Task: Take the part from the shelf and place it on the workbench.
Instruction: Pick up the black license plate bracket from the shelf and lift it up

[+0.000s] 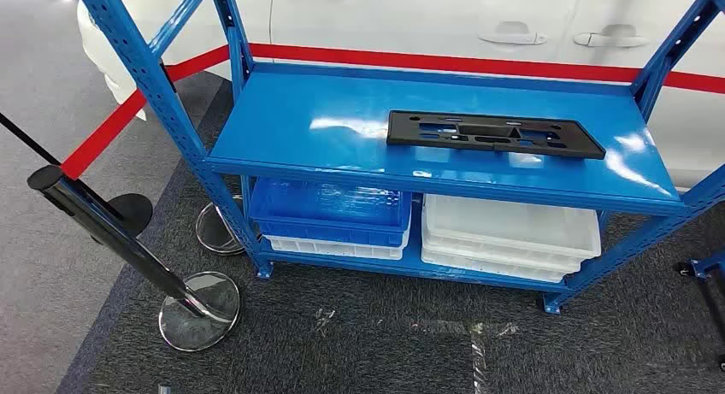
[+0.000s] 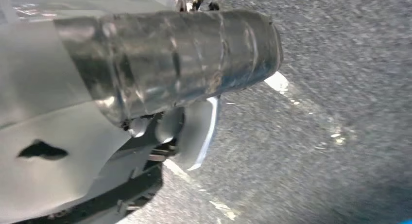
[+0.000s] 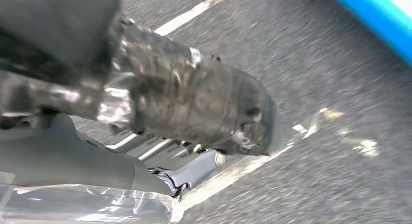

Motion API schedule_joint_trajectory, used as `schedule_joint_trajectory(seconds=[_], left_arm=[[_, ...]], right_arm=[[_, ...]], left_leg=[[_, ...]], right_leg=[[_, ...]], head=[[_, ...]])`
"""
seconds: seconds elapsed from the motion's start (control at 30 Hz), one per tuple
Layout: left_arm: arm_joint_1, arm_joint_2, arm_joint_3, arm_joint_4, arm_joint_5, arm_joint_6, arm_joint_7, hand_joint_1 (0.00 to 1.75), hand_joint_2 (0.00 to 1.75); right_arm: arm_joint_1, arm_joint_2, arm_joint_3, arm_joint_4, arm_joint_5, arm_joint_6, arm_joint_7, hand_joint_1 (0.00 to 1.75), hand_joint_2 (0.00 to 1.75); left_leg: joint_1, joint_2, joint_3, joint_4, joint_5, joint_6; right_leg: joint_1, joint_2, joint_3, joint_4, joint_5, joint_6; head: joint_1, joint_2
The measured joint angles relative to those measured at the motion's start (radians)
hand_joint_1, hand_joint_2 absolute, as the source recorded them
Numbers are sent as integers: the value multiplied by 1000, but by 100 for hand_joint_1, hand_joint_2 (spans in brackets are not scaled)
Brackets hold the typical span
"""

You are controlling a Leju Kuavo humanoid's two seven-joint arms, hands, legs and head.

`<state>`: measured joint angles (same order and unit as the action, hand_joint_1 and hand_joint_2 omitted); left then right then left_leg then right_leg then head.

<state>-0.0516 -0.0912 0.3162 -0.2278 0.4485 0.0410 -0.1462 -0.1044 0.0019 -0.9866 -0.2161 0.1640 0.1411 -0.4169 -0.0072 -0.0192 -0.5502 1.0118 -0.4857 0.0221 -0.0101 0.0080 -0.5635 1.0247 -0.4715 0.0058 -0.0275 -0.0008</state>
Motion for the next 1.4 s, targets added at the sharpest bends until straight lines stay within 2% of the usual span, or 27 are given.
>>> schedule_joint_trajectory(seconds=[0.23, 0.37, 0.67, 1.0, 1.4], left_arm=[[-2, 0, 0, 7, -29, 20, 54, 0, 0], [-2, 0, 0, 11, -36, 26, 66, 0, 0], [-3, 1, -2, 14, -45, 32, 82, 0, 0], [-3, 1, -9, 15, -49, 40, 101, 0, 0], [-4, 1, -32, 15, -63, 46, 132, 0, 0]], right_arm=[[-37, -77, -24, -60, -11, 97, -113, 0, 0], [-38, -101, -15, -135, -51, 105, -103, 0, 0], [-37, -175, 82, -368, -140, 38, -39, 0, 0], [-86, -243, 286, -627, -151, -8, 66, 0, 0], [-177, -277, 619, -888, -16, -21, 209, 0, 0]], left_leg=[[0, 0, 0, 1, 0, 0], [0, 0, 0, 1, 0, 0], [-1, -1, -1, 1, 0, 1], [-1, -2, -5, 1, 0, 3], [0, -4, -3, 1, 1, 4]], right_leg=[[0, 0, 2, -2, 1, 2], [0, -1, 2, -2, 1, 2], [0, -2, 4, -3, 1, 2], [0, -4, 6, -2, 2, 3], [0, -6, 5, -2, 2, 3]], head=[[1, 0], [0, 0], [0, 0], [1, 0], [0, 0]])
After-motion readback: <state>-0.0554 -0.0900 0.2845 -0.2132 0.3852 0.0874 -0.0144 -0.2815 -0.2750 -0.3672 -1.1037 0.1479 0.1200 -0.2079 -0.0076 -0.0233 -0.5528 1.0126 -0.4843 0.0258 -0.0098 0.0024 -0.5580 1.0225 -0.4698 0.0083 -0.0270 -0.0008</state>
